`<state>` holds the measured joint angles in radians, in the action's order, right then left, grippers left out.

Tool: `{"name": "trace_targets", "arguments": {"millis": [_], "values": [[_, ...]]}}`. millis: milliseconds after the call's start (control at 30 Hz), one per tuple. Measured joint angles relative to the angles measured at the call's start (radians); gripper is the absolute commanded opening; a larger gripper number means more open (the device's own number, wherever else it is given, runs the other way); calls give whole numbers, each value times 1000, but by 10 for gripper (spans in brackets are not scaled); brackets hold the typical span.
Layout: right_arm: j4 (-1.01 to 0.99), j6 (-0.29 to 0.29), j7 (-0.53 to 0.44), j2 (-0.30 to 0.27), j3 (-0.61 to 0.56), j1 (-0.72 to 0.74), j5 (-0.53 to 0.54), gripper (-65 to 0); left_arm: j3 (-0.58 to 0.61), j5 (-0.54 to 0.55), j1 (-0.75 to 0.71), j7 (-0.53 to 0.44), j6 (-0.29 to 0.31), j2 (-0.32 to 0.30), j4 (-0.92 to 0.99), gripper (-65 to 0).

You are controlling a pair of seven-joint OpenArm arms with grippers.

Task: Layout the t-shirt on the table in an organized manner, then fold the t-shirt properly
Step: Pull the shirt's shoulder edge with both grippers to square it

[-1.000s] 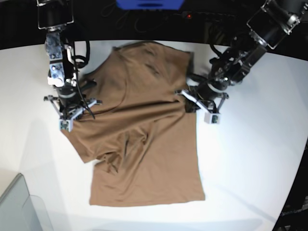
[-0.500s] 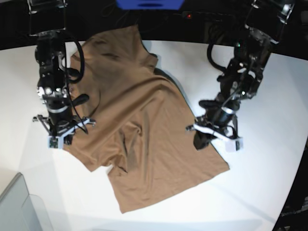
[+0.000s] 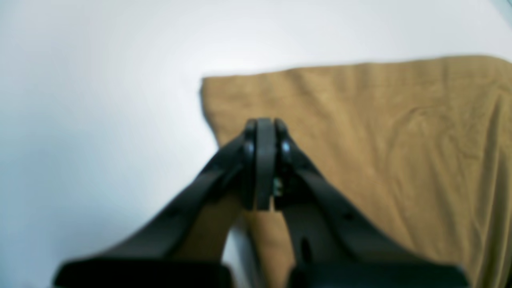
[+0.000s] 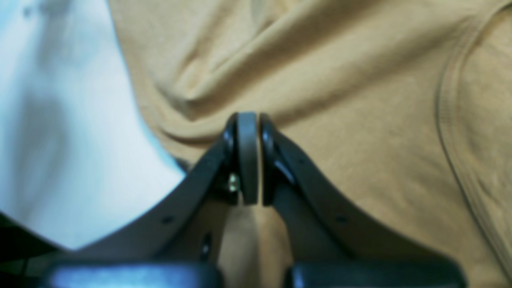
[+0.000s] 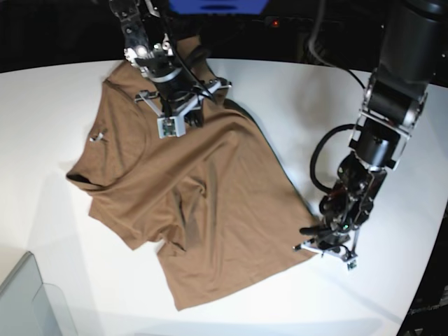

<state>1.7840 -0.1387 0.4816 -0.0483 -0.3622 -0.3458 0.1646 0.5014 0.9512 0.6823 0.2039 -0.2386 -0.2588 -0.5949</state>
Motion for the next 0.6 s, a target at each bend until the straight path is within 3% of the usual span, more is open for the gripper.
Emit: {"name": "trace_targets", "arguments": {"millis": [233,300,500,600], "values": [[-174,11,-50,-41,18,82,2,-650,212,-105,-6,-167,-2,26,137,-649],[-214,12,-63,-35,57,113,2,-650,223,-119,-2,-160,-2,40,159,-649],[-349,23,-115,-39,208,229,1,-650,214,-253,-68,-280,3,43,180,-649],[-426,23,-102,-66,239,314,0,-650,210,-253,-129,-345,-12,32,146,-649]]}}
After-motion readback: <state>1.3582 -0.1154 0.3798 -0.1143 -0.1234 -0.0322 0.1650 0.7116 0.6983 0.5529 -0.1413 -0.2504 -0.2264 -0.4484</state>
